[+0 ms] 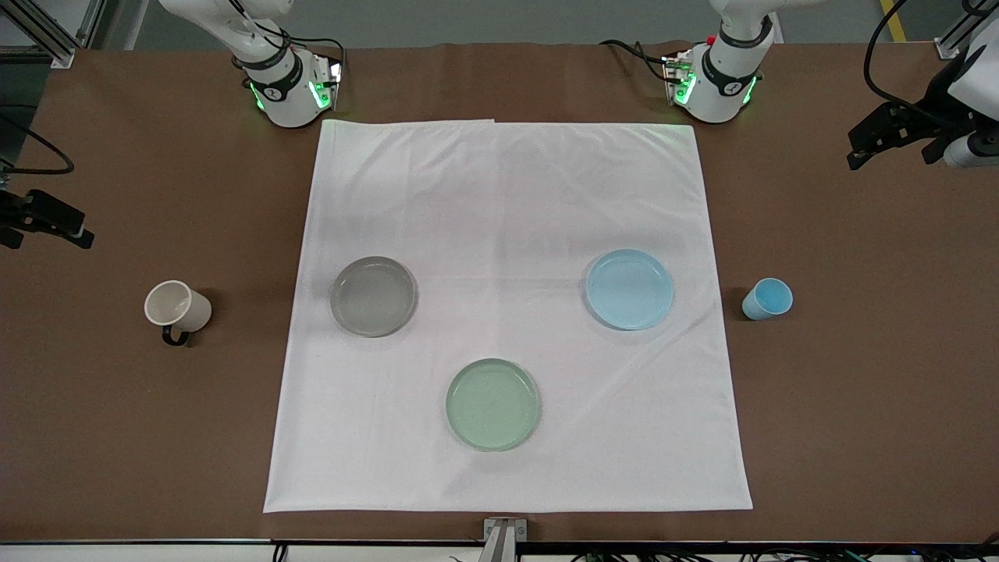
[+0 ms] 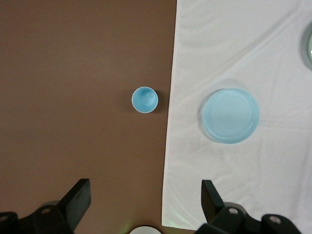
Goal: Place blue cup in blue plate and white mug in gray plate
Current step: 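Reach the left gripper to the blue cup while the right gripper reaches the mug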
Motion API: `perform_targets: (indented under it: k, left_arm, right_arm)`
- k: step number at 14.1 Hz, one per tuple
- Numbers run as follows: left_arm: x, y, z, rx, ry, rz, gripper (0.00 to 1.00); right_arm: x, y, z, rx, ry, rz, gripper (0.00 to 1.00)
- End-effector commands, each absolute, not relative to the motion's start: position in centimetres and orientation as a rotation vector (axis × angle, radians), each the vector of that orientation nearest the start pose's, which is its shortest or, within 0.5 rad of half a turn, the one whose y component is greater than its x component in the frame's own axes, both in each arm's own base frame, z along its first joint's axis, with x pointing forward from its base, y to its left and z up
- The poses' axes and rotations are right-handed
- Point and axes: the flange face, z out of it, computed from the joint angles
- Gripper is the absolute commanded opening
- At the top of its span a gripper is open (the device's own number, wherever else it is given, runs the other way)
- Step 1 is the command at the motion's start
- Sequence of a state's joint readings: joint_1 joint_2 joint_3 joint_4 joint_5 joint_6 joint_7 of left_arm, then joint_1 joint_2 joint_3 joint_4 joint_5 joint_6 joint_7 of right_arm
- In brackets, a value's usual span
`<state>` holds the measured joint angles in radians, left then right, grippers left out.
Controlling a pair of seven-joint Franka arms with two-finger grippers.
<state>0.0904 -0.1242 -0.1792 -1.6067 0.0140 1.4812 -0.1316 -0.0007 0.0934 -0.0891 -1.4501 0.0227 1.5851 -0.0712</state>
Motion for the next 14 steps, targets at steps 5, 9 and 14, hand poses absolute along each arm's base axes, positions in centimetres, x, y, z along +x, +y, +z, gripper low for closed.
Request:
perform_targets:
  k: [5, 9, 14]
  left_arm:
    - [53.1, -3.6, 63.6, -3.112, -0.062, 0.097, 1.0]
    - [56.0, -1.4, 53.1, -3.103, -0.178, 0.327, 1.0]
    - [56.2, -0.3, 40.0, -3.083, -0.328, 0.403, 1.0]
  right_arm:
    - [58.9, -5.9, 61.1, -3.144, 0.062, -0.001, 1.0]
    - [62.5, -12.7, 52.0, -3.141, 0.135, 0.131, 1.0]
    - [66.2, -16.1, 38.1, -3.127, 0.062, 0.222, 1.0]
